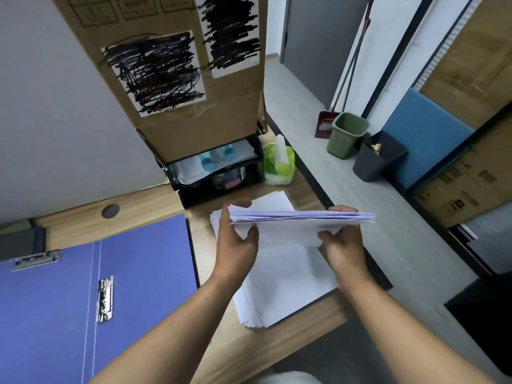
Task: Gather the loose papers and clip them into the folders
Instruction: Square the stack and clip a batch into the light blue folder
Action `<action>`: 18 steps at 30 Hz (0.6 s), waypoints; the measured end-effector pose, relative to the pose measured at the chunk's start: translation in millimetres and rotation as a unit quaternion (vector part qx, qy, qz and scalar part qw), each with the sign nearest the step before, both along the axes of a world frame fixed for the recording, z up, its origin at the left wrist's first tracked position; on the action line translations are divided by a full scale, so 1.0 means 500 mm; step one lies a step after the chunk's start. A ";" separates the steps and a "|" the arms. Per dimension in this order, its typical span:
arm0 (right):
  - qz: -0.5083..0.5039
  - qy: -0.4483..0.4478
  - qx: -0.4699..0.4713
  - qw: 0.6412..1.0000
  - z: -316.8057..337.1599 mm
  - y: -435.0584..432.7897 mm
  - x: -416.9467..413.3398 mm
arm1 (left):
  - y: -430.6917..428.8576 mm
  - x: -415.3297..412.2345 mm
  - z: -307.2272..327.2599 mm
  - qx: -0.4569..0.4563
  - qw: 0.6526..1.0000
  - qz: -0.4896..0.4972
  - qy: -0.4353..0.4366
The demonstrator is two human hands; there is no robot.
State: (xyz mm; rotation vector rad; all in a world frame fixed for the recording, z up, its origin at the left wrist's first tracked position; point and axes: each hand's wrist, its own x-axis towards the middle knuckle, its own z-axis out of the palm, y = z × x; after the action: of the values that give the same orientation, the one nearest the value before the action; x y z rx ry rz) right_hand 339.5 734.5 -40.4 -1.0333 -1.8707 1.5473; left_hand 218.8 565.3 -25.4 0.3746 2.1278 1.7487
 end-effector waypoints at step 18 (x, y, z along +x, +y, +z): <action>0.259 -0.126 -0.080 0.954 -0.001 -0.085 -0.088 | -0.176 -0.099 -0.069 -0.040 0.976 0.053 -0.207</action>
State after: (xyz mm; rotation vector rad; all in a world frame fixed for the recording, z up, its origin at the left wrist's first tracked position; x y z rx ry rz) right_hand 295.4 691.9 -41.1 -0.8809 -2.3634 1.9609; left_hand 169.4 477.1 -60.0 -0.1209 1.9330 1.6177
